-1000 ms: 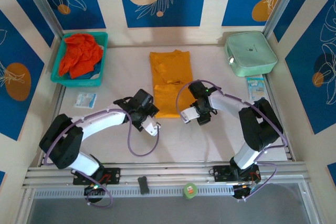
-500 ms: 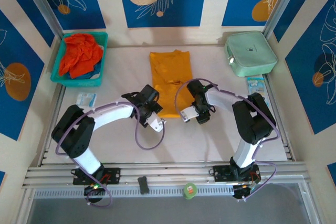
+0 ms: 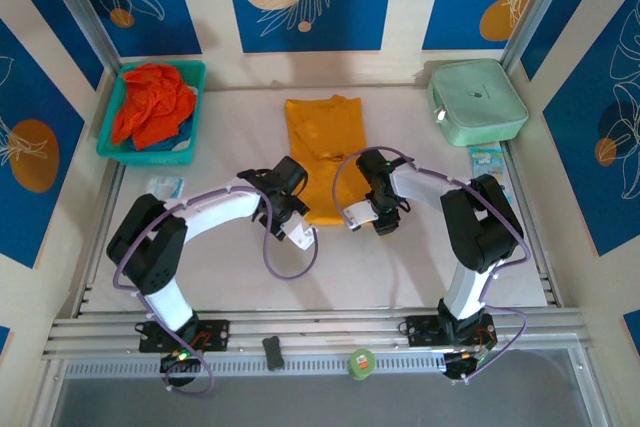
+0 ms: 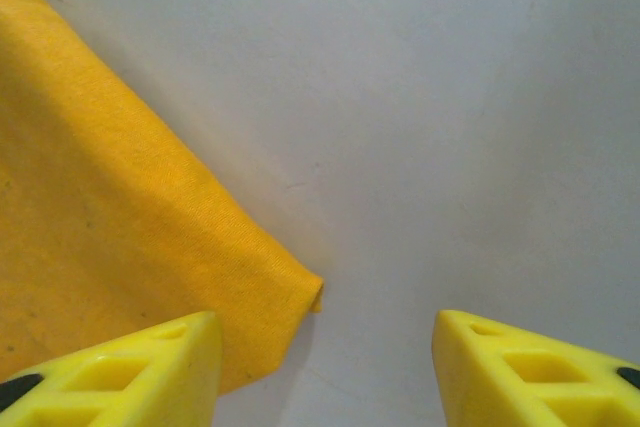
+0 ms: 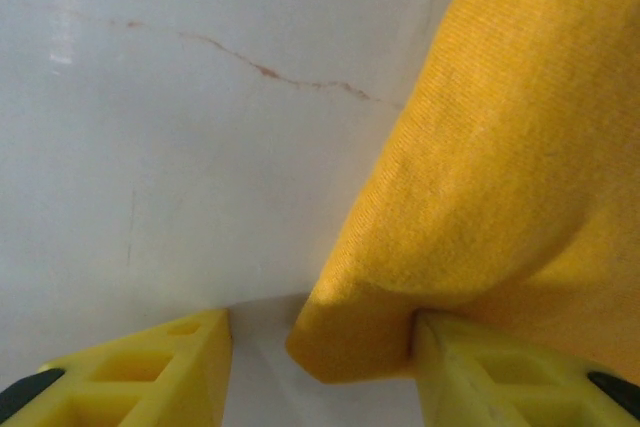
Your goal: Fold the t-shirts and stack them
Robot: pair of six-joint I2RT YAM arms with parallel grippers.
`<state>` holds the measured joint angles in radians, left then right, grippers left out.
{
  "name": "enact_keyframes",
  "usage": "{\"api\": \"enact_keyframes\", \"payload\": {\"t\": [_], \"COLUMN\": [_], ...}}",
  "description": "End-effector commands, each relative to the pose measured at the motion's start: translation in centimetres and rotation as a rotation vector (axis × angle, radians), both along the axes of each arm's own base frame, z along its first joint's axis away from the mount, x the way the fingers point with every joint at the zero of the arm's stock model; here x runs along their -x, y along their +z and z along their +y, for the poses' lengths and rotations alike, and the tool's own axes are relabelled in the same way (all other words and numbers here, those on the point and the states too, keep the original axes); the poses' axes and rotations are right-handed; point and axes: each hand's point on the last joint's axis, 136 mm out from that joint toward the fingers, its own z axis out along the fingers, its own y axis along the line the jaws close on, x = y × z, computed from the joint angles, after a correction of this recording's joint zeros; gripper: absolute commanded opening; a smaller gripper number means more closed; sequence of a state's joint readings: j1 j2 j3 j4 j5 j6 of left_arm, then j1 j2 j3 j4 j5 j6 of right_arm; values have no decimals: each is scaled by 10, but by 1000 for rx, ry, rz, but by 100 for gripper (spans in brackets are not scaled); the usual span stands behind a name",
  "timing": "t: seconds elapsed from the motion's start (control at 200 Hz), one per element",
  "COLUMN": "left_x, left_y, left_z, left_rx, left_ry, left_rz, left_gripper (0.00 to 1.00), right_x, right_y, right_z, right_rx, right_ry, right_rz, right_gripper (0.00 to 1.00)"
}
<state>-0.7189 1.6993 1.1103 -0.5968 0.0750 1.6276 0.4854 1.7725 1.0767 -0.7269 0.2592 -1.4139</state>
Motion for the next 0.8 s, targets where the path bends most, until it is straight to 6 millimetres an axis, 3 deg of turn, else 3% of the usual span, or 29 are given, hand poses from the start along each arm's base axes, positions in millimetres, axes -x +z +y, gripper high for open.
{"api": "enact_keyframes", "payload": {"t": [0.0, 0.28, 0.525, 0.795], "left_x": [11, -3, -10, -43], "left_y": [-4, -19, -45, -67], "left_z": [-6, -18, -16, -12], "left_rx": [-5, -18, -81, -135], "left_ry": [-15, -2, 12, 32], "left_rz": [71, 93, 148, 111], "left_gripper": [58, 57, 55, 49], "right_x": [6, 6, 8, 10], "right_y": [-18, -17, -16, -16], "right_z": [9, 10, 10, 10], "right_rx": [-41, -48, -49, -52], "right_ry": [-17, -29, -37, -51], "right_rz": [59, 66, 78, 91], "right_gripper": [49, 48, 47, 45]}}
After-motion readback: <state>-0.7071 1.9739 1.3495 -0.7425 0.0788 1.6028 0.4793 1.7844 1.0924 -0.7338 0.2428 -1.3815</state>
